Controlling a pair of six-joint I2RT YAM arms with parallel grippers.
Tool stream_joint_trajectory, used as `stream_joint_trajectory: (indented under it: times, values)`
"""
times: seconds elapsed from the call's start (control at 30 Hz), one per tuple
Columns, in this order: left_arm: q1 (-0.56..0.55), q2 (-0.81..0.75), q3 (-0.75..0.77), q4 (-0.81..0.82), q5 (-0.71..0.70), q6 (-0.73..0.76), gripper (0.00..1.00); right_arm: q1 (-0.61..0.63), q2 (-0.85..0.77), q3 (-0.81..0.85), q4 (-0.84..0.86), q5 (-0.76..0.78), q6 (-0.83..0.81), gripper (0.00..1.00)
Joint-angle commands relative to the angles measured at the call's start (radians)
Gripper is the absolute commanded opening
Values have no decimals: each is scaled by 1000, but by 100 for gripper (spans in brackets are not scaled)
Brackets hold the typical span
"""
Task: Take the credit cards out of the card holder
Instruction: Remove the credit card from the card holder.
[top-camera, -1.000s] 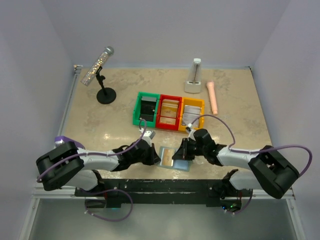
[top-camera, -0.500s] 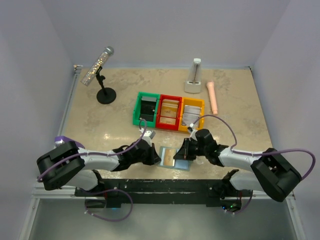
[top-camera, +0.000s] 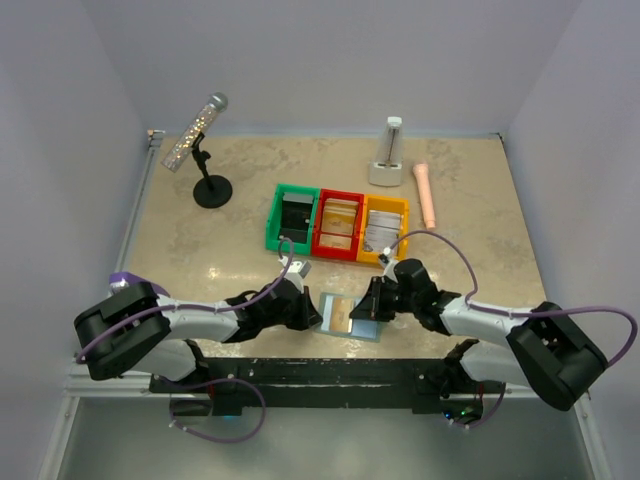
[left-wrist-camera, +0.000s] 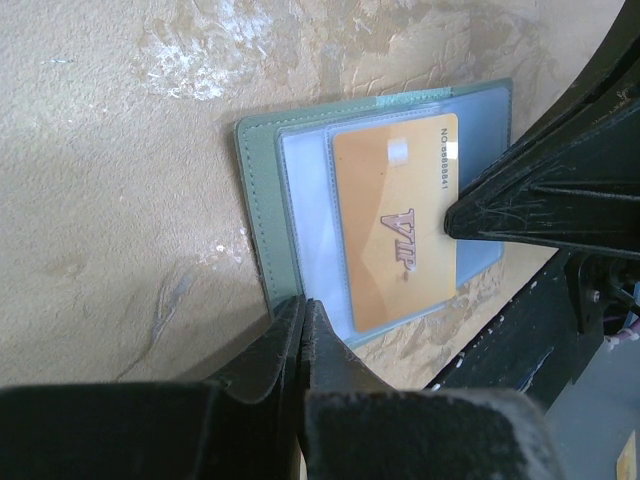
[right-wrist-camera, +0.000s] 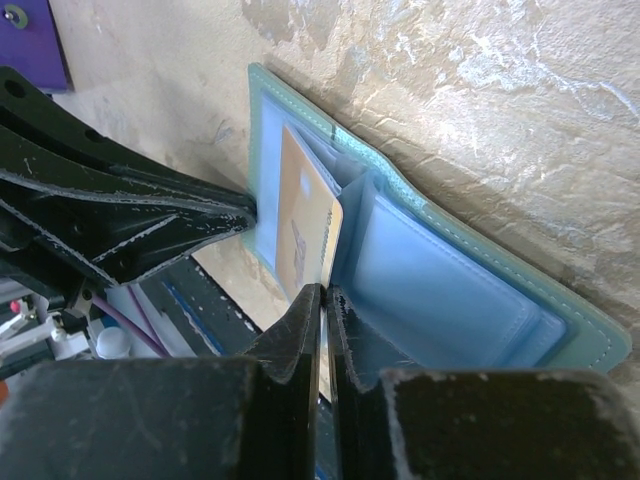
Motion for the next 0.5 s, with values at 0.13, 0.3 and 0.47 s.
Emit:
stream_joint_trajectory:
  times: [0.13,0.3,0.47]
  values:
    - [5,32,-34,-59,-29,-4,0,-16,-17,-19,-10,8,-33,11]
    - [5,34,-31,-61,-29,-4,0,-14,-8,-10,-8,-6,-35,17]
    - [5,34,-30,-62,-29,-4,0,-16,-3,0,-14,-9,-39,20]
